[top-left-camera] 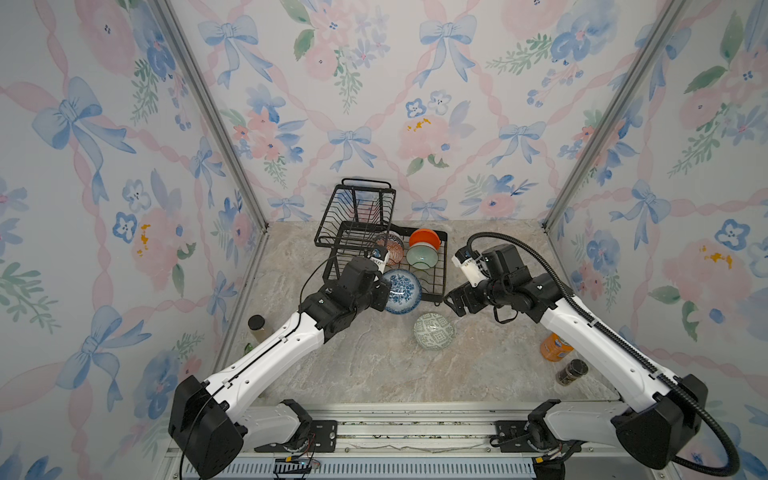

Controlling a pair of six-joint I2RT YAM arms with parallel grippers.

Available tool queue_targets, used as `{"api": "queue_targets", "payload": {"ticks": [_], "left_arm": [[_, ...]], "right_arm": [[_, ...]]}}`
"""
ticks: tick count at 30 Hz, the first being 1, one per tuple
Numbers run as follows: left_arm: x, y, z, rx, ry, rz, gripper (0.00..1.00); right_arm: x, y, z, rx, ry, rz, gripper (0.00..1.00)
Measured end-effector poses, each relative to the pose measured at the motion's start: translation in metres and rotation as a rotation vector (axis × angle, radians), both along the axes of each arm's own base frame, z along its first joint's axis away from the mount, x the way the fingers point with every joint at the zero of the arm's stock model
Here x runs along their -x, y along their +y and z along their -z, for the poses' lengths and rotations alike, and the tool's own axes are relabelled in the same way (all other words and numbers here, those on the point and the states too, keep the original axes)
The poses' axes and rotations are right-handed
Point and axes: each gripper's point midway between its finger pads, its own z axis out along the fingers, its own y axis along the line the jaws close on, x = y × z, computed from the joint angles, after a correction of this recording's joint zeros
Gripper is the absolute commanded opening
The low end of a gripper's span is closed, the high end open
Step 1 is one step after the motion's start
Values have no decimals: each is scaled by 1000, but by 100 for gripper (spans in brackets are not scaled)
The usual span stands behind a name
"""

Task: Load the bowls into the dish rack
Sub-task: 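Lift the blue floral bowl toward the rack with the left gripper while right approaches, then grasp the blue floral bowl rim with the right gripper while left holds it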

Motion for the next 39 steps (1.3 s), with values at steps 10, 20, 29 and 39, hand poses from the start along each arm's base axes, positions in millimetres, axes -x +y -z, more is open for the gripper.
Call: {"api": "queue_targets", "payload": {"ticks": [10, 20, 29, 39], "left_arm": [[-34, 5, -29, -86, -98, -101, 0], [-53, -18, -62, -62, -187, -82, 0], [-58, -41, -76, -32, -222, -47, 0], [-56, -51, -83, -13, -246, -26, 0]], "right_arm": [[-24, 22, -90, -200, -218, 3, 97], [-32, 56, -123, -307, -266, -26, 98], [-46, 66, -105, -320, -211, 15, 73], [-52, 65, -104, -314, -217, 50, 57]]}}
